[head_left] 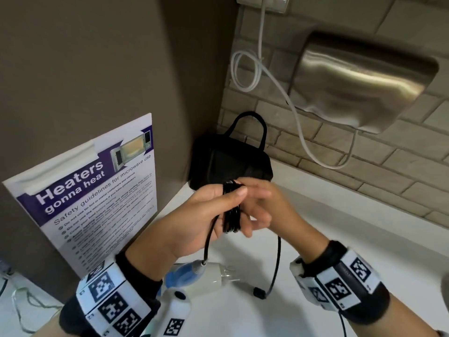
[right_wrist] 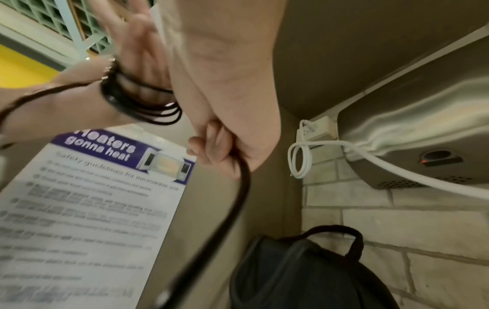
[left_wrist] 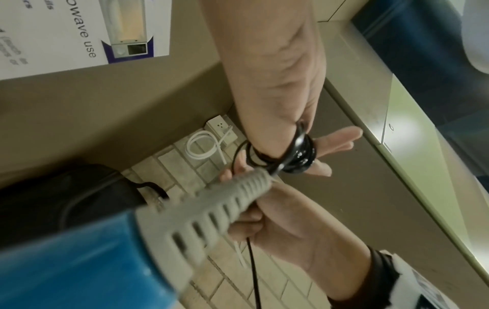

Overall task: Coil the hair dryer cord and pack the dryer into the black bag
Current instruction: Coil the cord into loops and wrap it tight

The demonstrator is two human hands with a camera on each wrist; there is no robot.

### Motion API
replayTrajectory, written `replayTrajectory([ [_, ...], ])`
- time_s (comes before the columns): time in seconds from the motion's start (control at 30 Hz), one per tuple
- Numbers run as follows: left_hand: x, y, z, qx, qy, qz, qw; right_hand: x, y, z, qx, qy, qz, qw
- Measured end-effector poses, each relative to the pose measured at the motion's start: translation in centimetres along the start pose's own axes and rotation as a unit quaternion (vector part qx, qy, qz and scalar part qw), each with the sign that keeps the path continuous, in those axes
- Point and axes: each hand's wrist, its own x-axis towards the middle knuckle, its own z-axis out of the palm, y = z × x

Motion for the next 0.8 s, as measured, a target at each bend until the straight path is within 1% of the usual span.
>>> replayTrajectory([
  [0.03, 0.2, 0.1, 0.1, -0.007, 0.015, 0.011, 1.000, -0.4, 0.9, 0.1, -0.068, 0.016, 0.048, 0.996],
  [0.07, 0.4, 0.1, 0.1, -0.014, 0.030, 0.020, 0.999, -0.4, 1.9, -0.4, -0.149, 0.006, 0.076, 0.986],
  [0.1, 0.5, 0.2, 0.0, -0.020, 0.045, 0.027, 0.998, -0.7, 1.9, 0.6, -0.202, 0.105, 0.087, 0.970],
  [0.13, 0.7, 0.2, -0.1, -0.028, 0.059, 0.036, 0.997, -2.7, 1.3, 0.8, -0.318, -0.001, 0.032, 0.948],
  [0.17, 0.8, 0.1, -0.3, -0.036, 0.070, 0.049, 0.996, -2.2, 2.4, 2.7, -0.272, 0.028, -0.050, 0.961],
  [0.2, 1.0, 0.0, -0.6, -0.042, 0.082, 0.063, 0.994, -2.3, 0.6, 3.3, -0.251, -0.018, -0.056, 0.966],
  [0.23, 1.2, -0.2, -0.8, -0.046, 0.097, 0.074, 0.991, -3.5, 0.3, 3.2, -0.225, -0.049, -0.071, 0.971],
  [0.27, 1.3, -0.4, -1.1, -0.046, 0.115, 0.080, 0.989, -4.7, 0.7, 2.6, -0.198, -0.063, -0.072, 0.976],
  [0.3, 1.5, -0.6, -1.3, -0.043, 0.132, 0.081, 0.987, -4.6, 0.3, 3.2, -0.195, -0.046, -0.077, 0.977],
  [0.4, 1.9, -1.3, -1.7, -0.022, 0.166, 0.073, 0.983, -5.8, -0.5, 2.5, -0.233, -0.051, -0.075, 0.968],
  [0.5, 2.1, -1.9, -1.9, 0.021, 0.180, 0.050, 0.982, -6.7, -1.2, 0.8, -0.248, -0.007, -0.077, 0.966],
  [0.63, 1.8, -2.0, -2.2, 0.072, 0.148, 0.004, 0.986, -6.8, -3.0, -1.1, -0.282, 0.030, -0.084, 0.955],
  [0.7, 1.6, -2.0, -2.3, 0.085, 0.120, -0.027, 0.989, -6.2, -3.7, -2.2, -0.292, 0.068, -0.097, 0.949],
  [0.8, 1.1, -1.9, -2.0, 0.054, 0.033, -0.057, 0.996, -4.8, -4.1, -3.6, -0.297, 0.136, -0.135, 0.935],
])
